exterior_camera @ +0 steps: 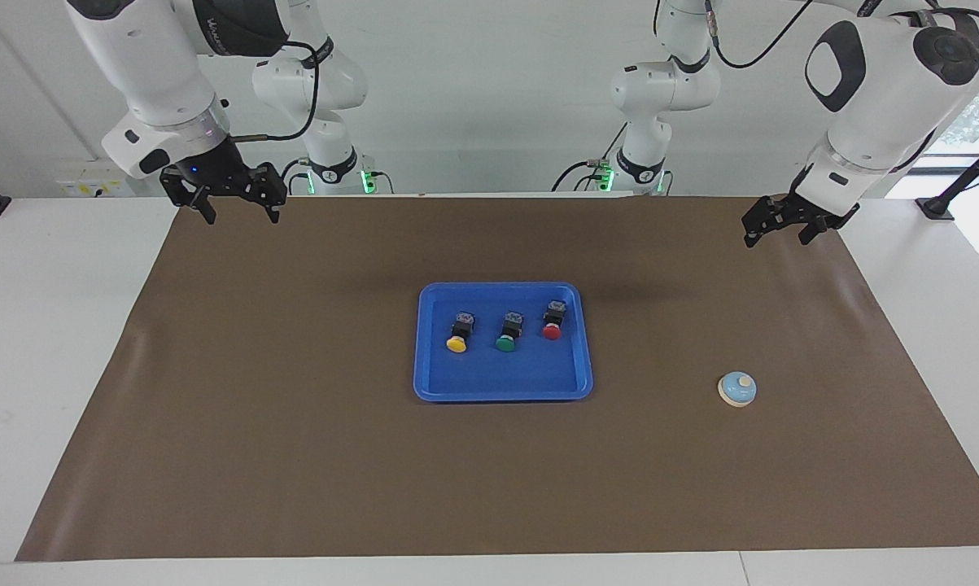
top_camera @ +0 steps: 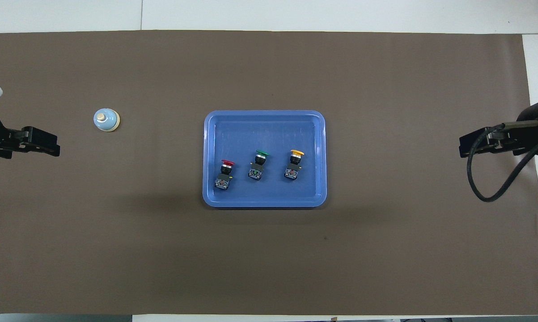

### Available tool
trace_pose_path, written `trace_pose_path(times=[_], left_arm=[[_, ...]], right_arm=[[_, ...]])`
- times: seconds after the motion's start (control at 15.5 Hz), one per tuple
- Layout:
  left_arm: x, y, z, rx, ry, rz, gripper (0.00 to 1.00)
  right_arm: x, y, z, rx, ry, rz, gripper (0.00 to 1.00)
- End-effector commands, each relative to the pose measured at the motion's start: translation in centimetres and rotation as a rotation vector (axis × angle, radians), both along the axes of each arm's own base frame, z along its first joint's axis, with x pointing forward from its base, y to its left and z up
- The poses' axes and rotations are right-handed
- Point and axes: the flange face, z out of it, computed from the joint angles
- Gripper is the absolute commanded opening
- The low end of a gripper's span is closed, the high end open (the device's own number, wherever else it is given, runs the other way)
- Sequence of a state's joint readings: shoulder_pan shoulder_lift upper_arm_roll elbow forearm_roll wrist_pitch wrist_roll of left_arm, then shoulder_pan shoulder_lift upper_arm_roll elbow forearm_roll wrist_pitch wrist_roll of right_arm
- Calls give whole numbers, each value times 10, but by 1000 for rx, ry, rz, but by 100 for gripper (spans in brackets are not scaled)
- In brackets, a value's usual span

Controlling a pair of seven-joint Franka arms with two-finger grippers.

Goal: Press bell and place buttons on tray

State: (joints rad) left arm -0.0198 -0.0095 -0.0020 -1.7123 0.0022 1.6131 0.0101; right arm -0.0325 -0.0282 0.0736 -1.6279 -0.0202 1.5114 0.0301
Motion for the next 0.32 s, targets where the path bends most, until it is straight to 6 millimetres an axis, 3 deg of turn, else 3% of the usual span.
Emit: trace_pose_path(times=[0.0,0.26], left_arm=[[-6,-1,6,-10,-17,-8,100],[-7,3,8,-9,-21,4,100]], right_arm=[[-4,-4,2,-6,-5,14,100],[-4,-4,2,-6,-5,14,100]])
